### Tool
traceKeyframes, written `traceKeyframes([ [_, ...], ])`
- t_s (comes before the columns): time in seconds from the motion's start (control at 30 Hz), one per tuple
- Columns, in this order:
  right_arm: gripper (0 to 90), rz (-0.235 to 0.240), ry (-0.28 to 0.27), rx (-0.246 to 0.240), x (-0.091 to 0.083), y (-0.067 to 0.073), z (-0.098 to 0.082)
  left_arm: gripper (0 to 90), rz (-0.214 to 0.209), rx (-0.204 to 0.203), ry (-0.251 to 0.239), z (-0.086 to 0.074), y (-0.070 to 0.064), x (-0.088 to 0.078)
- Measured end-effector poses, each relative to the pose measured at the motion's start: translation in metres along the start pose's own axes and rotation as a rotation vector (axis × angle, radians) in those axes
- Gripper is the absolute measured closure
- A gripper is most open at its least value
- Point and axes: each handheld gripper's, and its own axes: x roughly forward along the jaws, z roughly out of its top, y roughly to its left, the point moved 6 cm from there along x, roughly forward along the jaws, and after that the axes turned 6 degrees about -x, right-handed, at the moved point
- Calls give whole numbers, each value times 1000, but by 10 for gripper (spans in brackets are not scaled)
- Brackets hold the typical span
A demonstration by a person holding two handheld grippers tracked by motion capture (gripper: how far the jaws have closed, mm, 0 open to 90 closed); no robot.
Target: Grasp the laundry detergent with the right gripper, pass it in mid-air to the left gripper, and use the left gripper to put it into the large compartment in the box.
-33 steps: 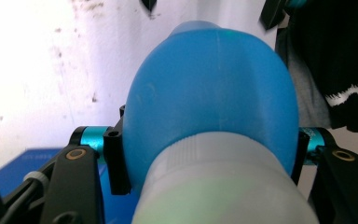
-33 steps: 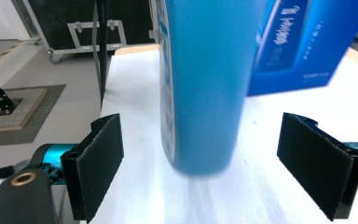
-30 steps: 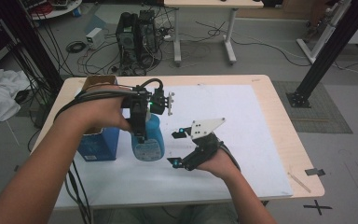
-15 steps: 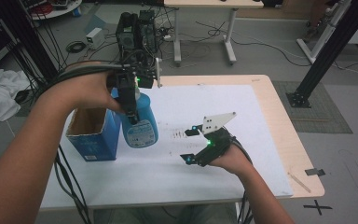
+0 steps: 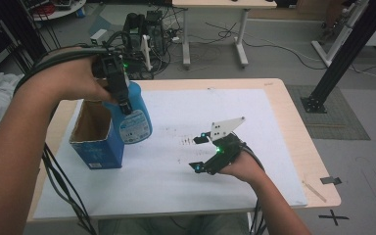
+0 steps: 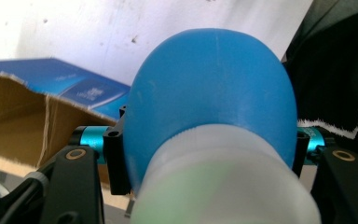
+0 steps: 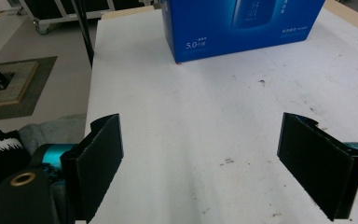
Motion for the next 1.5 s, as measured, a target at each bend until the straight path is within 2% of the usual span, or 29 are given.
traceKeyframes([
  [0.07,135,2,-2,1,1,0,0,380,-5,-22,-2,-4,3,-3],
  [0.13,135,9,18,14,1,1,-2,380,-2,-42,-2,-9,7,-7],
  [0.2,135,6,17,-5,2,-1,-2,380,-7,-59,-3,-14,12,-11],
  [0.3,135,8,21,-6,2,-1,-2,380,-17,-100,-23,-21,18,-15],
  [0.33,135,9,20,-10,2,-1,-2,381,-14,-98,-17,-24,22,-17],
  [0.5,135,9,26,-6,2,-1,-3,380,-9,-167,-20,-36,34,-20],
  [0.57,135,11,27,-4,3,-1,-3,380,-10,-177,-9,-39,38,-22],
  [0.6,135,11,32,-1,2,0,-4,381,-13,-207,-15,-43,42,-22],
  [0.63,135,13,26,-4,3,-1,-3,380,-14,-218,-17,-44,43,-22],
  [0.77,135,12,29,-3,4,-1,-5,380,-14,-285,-32,-52,52,-21],
  [0.83,135,12,29,1,5,-1,-5,380,-12,-301,-20,-57,58,-21],
  [0.93,135,11,29,5,5,-1,-5,380,-12,-349,-26,-62,65,-21],
  [1.03,135,12,31,1,6,-2,-5,380,-8,-372,-19,-67,71,-20],
  [1.1,135,8,31,1,7,-2,-5,380,-2,-405,-25,-69,75,-19],
  [1.13,135,11,29,0,7,-2,-5,380,4,-403,-17,-70,77,-18],
  [1.17,135,12,32,0,7,-2,-5,380,5,-413,-19,-71,79,-17],
  [1.2,135,11,35,3,7,-2,-5,380,5,-442,-27,-71,80,-15],
  [1.23,135,11,35,3,7,-2,-5,380,5,-442,-27,-71,80,-15],
  [1.37,135,7,31,3,9,-3,-5,380,16,-508,-5,-75,89,-7],
  [1.47,135,10,35,3,9,-3,-5,380,17,-523,-5,-75,90,-3],
  [1.5,135,5,30,3,9,-3,-4,380,9,-539,-11,-75,92,1],
])
